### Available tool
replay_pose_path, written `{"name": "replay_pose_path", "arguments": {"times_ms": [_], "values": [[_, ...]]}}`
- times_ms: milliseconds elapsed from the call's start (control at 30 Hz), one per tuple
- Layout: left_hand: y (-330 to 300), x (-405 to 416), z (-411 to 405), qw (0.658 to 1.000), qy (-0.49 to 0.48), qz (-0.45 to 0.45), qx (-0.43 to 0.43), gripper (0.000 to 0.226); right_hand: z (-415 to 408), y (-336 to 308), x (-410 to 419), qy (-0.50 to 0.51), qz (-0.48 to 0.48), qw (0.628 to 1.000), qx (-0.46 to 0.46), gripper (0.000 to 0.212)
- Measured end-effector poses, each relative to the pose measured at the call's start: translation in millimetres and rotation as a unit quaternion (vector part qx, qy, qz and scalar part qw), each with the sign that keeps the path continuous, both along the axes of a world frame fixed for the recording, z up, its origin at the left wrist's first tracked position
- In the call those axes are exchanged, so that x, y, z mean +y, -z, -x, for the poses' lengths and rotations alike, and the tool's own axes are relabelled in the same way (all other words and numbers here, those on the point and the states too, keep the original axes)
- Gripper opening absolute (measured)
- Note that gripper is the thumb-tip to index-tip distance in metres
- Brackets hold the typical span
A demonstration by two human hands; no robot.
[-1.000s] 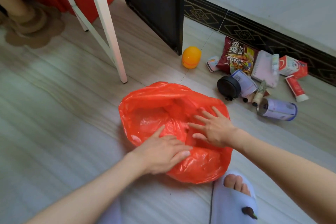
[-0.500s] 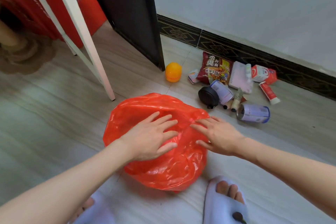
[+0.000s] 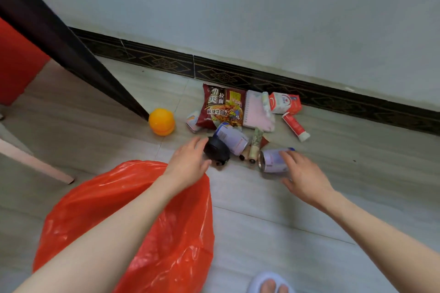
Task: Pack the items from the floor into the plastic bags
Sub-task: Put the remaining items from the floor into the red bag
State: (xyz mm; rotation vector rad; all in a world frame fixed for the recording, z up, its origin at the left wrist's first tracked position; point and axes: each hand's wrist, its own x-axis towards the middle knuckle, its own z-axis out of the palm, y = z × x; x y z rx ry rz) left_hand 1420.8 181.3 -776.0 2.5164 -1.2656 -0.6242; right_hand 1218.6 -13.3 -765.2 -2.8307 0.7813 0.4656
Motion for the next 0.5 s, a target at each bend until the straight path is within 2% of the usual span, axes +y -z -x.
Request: {"name": "replay_pose_path", "arguments": {"times_ms": [133,233,333,433,500], "values": [[24.6,-20.1,-11.6,0.998,0.005,0.044,0.038,0.066,-5.1,32.8,-20.9,-0.004,-0.019,1.000,-0.004,0.069],[41.0,-28.0,-21.2,0.997,0.020,0.060,0.050,0.066,-12.9,48.0,-30.3,-0.022,0.012,1.000,-0.005,0.076],[47.7,-33.6,-26.8,0.997,0.034,0.050,0.052,0.063,-22.4,52.3,-34.4,-0.026,0.032,0.999,0.014,0.069],[41.7,-40.2,-26.6,0.998,0.062,-0.021,-0.018,0.059,-23.8,57.9,-33.6,-0.034,0.061,0.997,0.013,0.055],[33.9,-40.4,-23.8,0.994,0.076,-0.042,-0.060,0.057,-18.9,59.5,-33.8,-0.038,0.076,0.996,0.001,0.058]]}}
